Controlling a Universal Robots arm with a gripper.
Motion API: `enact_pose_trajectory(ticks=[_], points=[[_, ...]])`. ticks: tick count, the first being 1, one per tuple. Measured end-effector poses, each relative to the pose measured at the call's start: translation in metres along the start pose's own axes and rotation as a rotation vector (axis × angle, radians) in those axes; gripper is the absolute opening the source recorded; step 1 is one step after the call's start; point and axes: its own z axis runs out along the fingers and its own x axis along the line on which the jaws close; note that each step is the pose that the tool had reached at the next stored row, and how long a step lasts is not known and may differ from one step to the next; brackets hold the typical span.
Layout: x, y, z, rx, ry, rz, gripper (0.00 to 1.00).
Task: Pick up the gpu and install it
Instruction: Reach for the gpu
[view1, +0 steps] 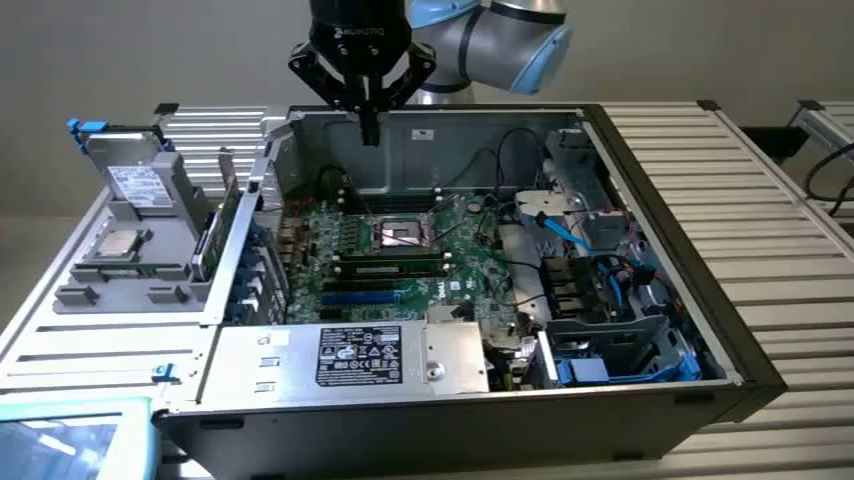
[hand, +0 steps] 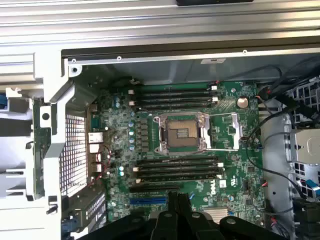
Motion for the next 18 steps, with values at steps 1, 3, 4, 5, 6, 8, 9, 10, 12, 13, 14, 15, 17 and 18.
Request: enact_pose_trajectory(ticks=[1, 3, 4, 5, 6, 8, 9, 10, 12, 13, 14, 15, 17, 18], points=[[0.0, 0.0, 0.0, 0.0, 0.0, 0.0, 0.14], [0.0, 0.0, 0.0, 0.0, 0.0, 0.0, 0.14], [0.0, 0.0, 0.0, 0.0, 0.0, 0.0, 0.14], [0.0, 0.0, 0.0, 0.0, 0.0, 0.0, 0.14], [0.0, 0.0, 0.0, 0.0, 0.0, 0.0, 0.14], [0.0, 0.0, 0.0, 0.0, 0.0, 0.0, 0.14], [0.0, 0.0, 0.0, 0.0, 0.0, 0.0, 0.14], [0.0, 0.0, 0.0, 0.0, 0.0, 0.0, 0.14], [0.0, 0.0, 0.0, 0.0, 0.0, 0.0, 0.14], [0.0, 0.0, 0.0, 0.0, 0.0, 0.0, 0.14], [0.001, 0.0, -0.0001, 0.0, 0.0001, 0.0, 0.14], [0.003, -0.0001, -0.0002, -0.0001, 0.0001, 0.0, 0.14], [0.012, 0.0005, -0.0002, -0.0005, 0.0001, 0.0, 0.14], [0.017, 0.0009, -0.0001, -0.0006, 0.0001, 0.0, 0.14]])
